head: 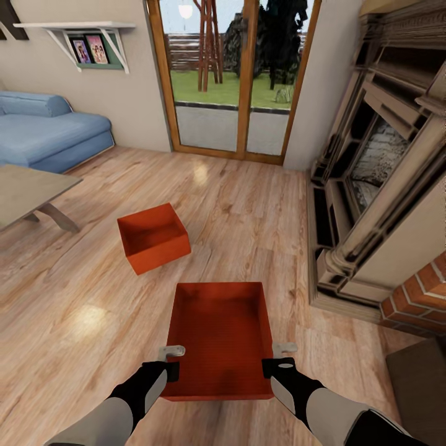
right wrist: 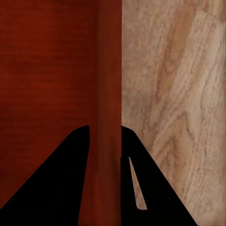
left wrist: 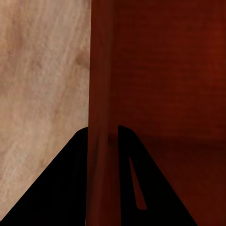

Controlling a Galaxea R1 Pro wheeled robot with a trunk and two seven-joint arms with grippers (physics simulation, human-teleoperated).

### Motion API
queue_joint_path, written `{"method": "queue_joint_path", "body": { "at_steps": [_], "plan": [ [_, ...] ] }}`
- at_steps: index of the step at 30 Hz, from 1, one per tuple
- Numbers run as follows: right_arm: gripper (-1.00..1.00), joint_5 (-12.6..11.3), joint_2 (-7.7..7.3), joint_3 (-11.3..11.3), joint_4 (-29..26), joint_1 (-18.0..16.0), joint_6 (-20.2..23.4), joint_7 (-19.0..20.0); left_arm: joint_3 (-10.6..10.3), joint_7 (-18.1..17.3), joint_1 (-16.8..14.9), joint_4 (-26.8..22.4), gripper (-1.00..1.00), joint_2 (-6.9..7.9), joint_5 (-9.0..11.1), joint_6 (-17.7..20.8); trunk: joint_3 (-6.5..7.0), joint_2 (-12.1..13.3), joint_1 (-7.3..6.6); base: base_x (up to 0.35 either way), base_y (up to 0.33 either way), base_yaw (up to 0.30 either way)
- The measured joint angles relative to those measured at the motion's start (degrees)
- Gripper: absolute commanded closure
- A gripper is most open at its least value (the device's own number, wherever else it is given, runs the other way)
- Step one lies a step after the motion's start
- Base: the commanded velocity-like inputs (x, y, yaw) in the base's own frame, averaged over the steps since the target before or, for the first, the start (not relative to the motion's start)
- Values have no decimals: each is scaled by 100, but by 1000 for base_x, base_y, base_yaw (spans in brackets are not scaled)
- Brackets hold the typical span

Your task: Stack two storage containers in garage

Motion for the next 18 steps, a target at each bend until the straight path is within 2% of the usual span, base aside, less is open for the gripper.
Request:
{"method": "queue_joint_path", "body": {
  "at_steps": [18],
  "plan": [
    [100, 1, 0, 1, 0, 0, 0, 0, -2, 0, 0, 1, 100, 1, 3, -1, 323, 722, -395, 0, 0, 0]
  ]
}}
